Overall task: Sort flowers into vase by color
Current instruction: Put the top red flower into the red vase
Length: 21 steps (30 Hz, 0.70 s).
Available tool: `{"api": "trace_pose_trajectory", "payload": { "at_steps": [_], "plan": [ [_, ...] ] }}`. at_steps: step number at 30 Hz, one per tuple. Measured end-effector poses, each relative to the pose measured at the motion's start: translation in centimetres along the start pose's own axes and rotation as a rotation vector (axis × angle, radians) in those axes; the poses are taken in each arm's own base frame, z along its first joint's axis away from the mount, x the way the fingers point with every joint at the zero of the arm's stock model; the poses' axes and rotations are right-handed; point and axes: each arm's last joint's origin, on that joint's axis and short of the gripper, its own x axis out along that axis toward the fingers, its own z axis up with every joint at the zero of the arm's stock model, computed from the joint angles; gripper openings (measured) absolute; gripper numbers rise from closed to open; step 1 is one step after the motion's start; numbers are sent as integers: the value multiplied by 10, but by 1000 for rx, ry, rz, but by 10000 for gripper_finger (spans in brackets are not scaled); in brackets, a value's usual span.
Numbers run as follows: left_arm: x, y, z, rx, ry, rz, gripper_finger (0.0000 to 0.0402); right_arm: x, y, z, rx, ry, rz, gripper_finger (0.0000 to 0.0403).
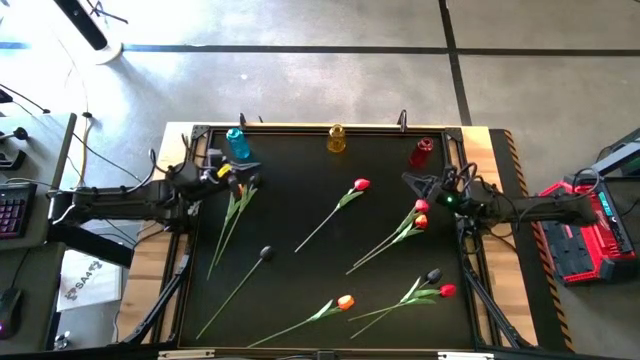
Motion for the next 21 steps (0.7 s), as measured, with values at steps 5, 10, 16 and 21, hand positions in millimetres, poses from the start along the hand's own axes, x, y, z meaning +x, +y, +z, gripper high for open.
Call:
{"api": "trace_pose_trajectory", "payload": {
  "at_steps": [5, 10, 16, 21],
  "plan": [
    [13, -10, 7, 31, 38, 28, 31, 17, 23, 12, -86, 23, -26, 200],
    [26, -20, 14, 70, 63, 34, 66, 37, 39, 17, -106, 69, -110, 200],
    [38, -31, 26, 81, 140, 36, 99, 62, 51, 17, -116, 184, -270, 200],
    [47, -33, 34, 103, 280, 82, 110, 85, 74, 22, -217, 271, -291, 195]
  ]
}}
